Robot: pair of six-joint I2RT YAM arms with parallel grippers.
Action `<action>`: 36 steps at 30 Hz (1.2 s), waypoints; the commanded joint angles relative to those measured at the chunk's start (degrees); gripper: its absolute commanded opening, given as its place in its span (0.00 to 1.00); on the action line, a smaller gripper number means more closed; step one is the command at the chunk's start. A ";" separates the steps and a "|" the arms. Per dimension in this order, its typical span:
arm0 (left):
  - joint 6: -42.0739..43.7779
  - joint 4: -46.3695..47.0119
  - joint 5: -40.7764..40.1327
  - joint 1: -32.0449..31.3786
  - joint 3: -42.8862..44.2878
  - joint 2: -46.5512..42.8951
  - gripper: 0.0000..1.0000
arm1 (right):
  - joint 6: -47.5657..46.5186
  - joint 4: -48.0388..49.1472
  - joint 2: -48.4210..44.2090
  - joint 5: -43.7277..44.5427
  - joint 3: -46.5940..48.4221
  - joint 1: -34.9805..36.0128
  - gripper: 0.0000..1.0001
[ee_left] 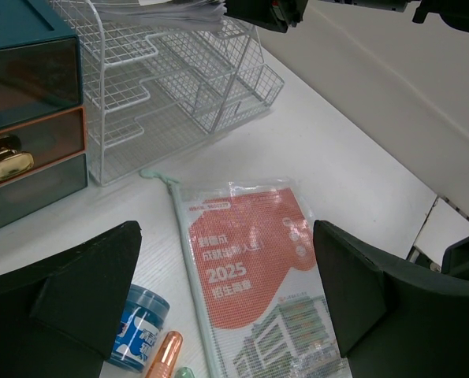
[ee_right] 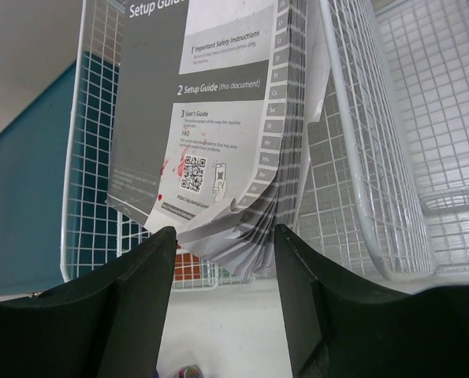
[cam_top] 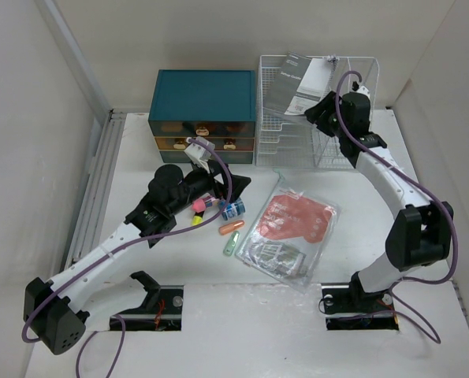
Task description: Organize the desk
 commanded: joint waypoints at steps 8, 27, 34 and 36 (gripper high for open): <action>0.28 3.17 0.72 0.27 -0.19 -1.48 0.89 | 3.64 7.52 1.43 -7.41 1.89 1.01 0.57; 0.28 3.17 0.72 0.27 -0.19 -1.48 0.89 | 4.79 10.68 3.54 -7.94 1.80 1.01 0.45; 0.28 3.17 0.72 0.27 -0.19 -1.48 0.89 | 3.57 10.68 3.02 -5.92 1.28 1.01 0.04; 0.28 3.17 0.72 0.27 -0.19 -1.48 0.89 | 3.04 11.21 2.15 -5.92 0.67 1.01 0.00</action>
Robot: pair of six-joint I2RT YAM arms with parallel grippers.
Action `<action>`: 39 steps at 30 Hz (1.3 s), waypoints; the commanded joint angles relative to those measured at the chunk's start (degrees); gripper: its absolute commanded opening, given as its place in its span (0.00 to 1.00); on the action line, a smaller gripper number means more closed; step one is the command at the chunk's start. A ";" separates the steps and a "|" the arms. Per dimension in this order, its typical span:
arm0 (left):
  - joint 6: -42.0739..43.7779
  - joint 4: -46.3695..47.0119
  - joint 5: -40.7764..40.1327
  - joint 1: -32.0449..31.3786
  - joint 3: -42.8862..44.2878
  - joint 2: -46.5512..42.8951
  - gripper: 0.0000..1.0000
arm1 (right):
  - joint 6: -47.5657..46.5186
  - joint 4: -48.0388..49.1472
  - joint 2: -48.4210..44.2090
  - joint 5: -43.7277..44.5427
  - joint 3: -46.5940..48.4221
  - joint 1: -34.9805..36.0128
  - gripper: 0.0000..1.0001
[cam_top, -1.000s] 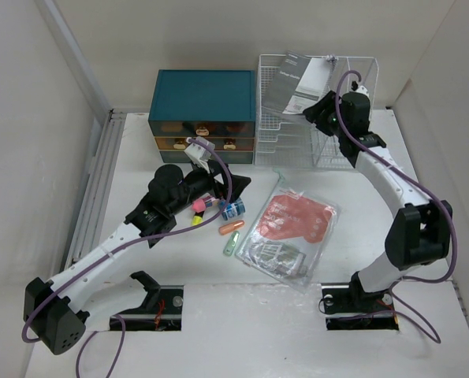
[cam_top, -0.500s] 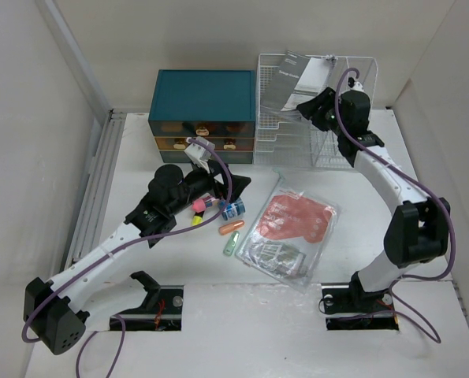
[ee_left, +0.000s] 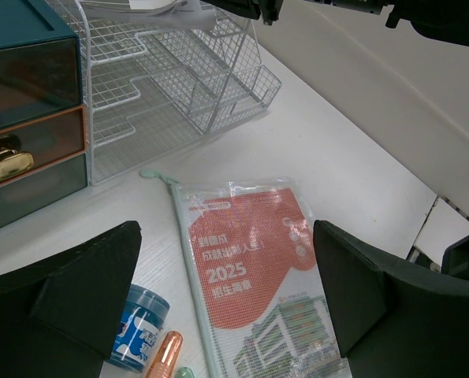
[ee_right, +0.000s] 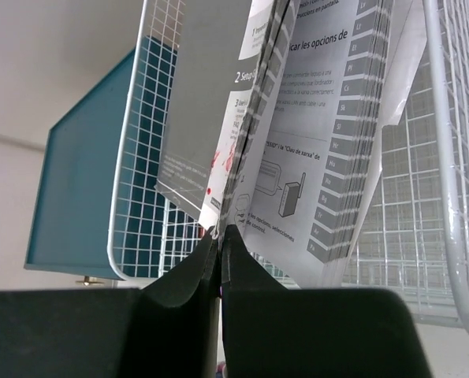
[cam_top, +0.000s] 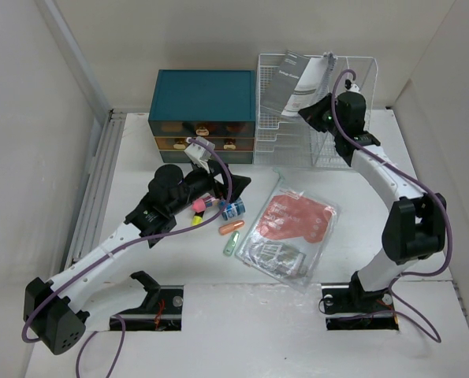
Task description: Organize the desk
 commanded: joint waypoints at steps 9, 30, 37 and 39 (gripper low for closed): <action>0.28 3.17 0.72 0.27 -0.19 -1.48 0.89 | -7.25 2.30 -4.64 -1.90 -0.53 0.60 0.00; -0.25 3.70 1.24 0.27 -0.19 -1.48 0.89 | -21.14 -19.59 6.70 -18.61 16.34 -4.93 0.00; -0.25 3.70 1.24 0.27 -0.19 -1.48 0.89 | -22.81 -21.53 7.93 -15.46 18.19 -6.00 0.00; -0.25 3.70 1.24 0.27 -0.19 -1.48 0.89 | -24.12 -21.53 7.93 -14.75 18.80 -6.00 0.00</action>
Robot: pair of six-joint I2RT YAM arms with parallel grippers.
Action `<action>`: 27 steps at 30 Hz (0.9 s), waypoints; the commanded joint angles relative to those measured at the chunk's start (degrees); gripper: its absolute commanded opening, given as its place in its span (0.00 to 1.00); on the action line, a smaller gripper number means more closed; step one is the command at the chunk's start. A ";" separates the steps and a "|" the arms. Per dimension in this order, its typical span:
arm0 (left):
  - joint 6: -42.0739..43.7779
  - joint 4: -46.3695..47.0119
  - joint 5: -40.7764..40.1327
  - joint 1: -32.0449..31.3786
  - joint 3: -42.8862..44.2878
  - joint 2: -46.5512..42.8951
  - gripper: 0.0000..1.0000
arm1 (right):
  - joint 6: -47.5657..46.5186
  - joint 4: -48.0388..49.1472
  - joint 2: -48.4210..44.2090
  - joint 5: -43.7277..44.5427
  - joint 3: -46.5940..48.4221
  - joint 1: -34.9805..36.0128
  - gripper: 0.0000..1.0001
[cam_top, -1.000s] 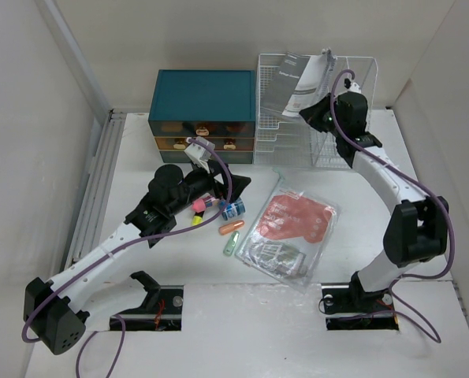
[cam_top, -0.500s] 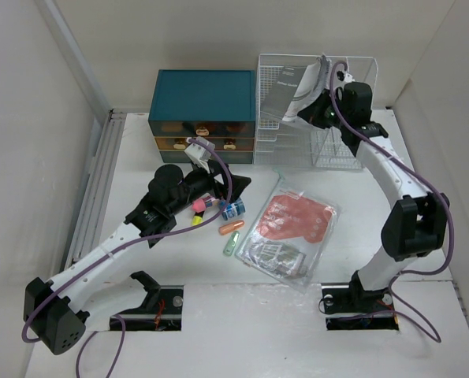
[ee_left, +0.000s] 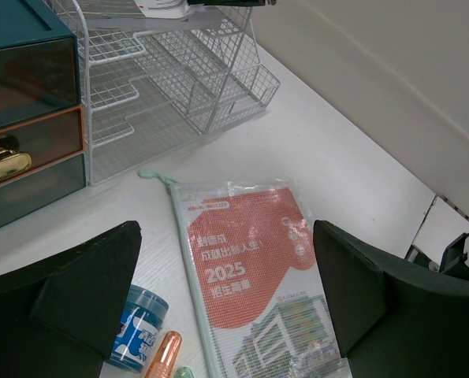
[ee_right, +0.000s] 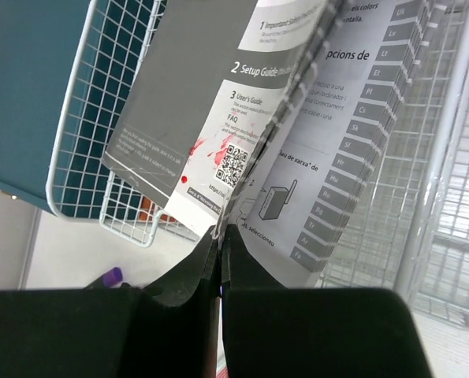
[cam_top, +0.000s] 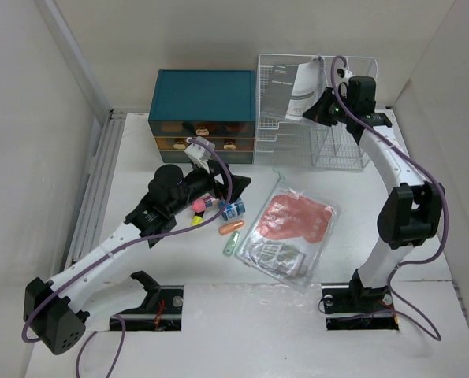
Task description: Organize the desk
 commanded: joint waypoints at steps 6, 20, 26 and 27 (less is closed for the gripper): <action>-0.22 3.68 0.96 0.27 -0.19 -1.48 0.89 | -5.03 -3.04 0.81 4.72 7.04 -0.27 0.00; -0.22 3.68 0.96 0.27 -0.19 -1.48 0.89 | -11.80 -9.55 2.48 11.57 11.09 -0.27 0.00; -0.22 3.68 0.96 0.27 -0.19 -1.48 0.89 | -13.47 -9.55 1.42 15.17 11.62 -0.27 0.00; -0.22 3.68 0.96 0.27 -0.19 -1.48 0.89 | -13.47 -9.55 1.42 15.18 11.62 -0.27 0.00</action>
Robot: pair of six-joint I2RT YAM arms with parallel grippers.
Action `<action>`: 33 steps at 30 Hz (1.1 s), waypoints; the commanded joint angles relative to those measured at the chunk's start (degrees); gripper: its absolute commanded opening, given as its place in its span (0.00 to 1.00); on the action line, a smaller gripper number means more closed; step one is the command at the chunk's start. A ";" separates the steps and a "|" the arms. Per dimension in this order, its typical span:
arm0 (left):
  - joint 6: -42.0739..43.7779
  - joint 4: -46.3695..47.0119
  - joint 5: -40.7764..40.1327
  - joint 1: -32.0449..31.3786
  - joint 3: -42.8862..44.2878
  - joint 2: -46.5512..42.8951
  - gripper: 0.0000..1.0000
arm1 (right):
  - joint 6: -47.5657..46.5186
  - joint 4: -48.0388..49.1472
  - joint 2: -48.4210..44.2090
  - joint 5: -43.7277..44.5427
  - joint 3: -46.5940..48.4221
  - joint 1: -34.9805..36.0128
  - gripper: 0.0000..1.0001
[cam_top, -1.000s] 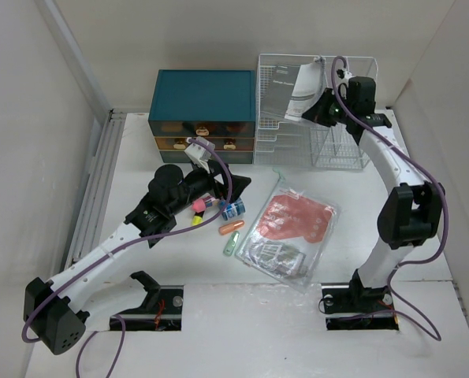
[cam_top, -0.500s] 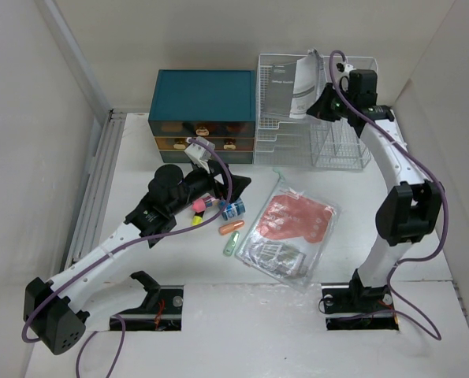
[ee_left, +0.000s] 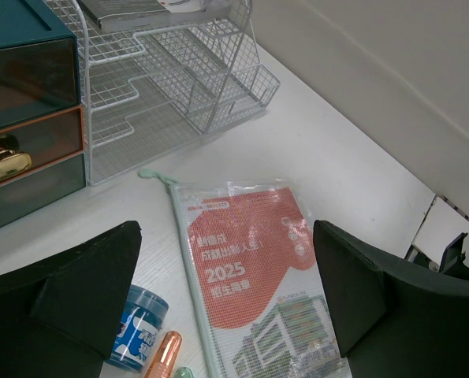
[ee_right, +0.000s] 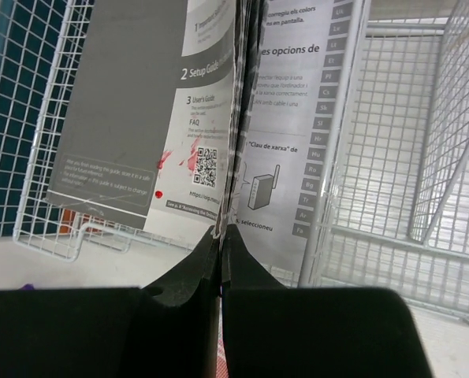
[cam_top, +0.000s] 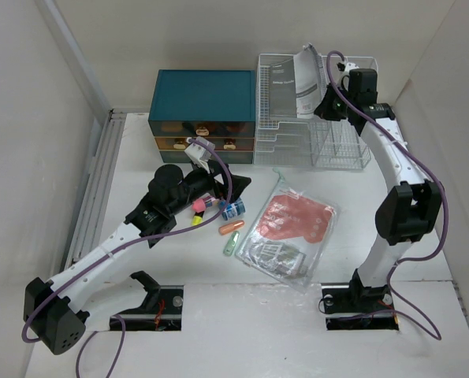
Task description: Organize the desk
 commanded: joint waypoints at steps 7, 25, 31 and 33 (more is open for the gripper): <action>-0.22 3.65 0.96 0.27 -0.19 -1.48 0.89 | -4.26 1.83 -2.78 -0.90 0.60 -0.29 0.58; -0.22 3.65 2.10 0.27 -0.19 -2.61 0.89 | -15.57 -0.36 -22.01 -9.17 -11.06 1.47 0.70; -0.22 4.71 6.93 -1.57 -0.72 1.93 0.79 | -22.70 1.93 -41.61 -6.79 -33.13 0.94 0.01; -0.92 5.40 10.34 -2.98 -0.72 4.58 0.65 | -26.39 1.31 -46.26 -15.44 -41.48 0.33 0.00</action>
